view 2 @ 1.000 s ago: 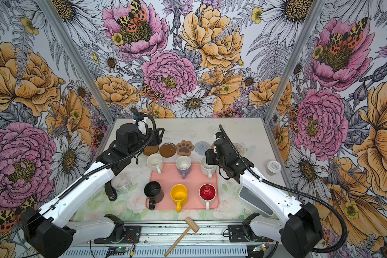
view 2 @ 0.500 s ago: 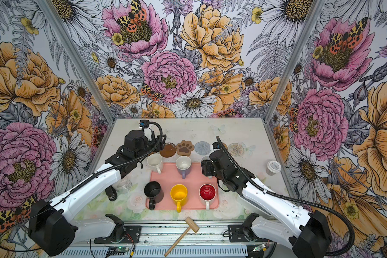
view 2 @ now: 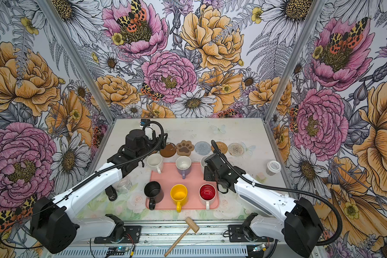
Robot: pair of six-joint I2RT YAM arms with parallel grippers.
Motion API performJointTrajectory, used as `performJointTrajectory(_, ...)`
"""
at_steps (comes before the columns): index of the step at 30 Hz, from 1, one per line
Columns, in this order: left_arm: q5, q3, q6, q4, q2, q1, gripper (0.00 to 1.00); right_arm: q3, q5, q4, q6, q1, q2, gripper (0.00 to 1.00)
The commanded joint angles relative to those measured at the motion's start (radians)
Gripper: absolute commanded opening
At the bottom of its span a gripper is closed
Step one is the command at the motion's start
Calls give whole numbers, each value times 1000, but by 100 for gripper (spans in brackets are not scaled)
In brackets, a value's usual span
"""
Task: Place cups on coasters
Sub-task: Pick up the cup from the tray.
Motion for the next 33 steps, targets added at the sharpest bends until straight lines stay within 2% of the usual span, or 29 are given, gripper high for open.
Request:
performJointTrajectory(1,-2,-13,8,56,-3,-7,84,9,2,-19,29,4,4,61)
performJointTrajectory(8,4,-13,-12,65,9,3,85,27,23,-19,36,3,78,59)
performJointTrajectory(14,48,-36,-39,98,-7,25,85,63,17,-18,22,-9,149,52)
performJointTrajectory(33,119,-72,-80,140,-12,78,84,104,9,-15,28,-49,250,41)
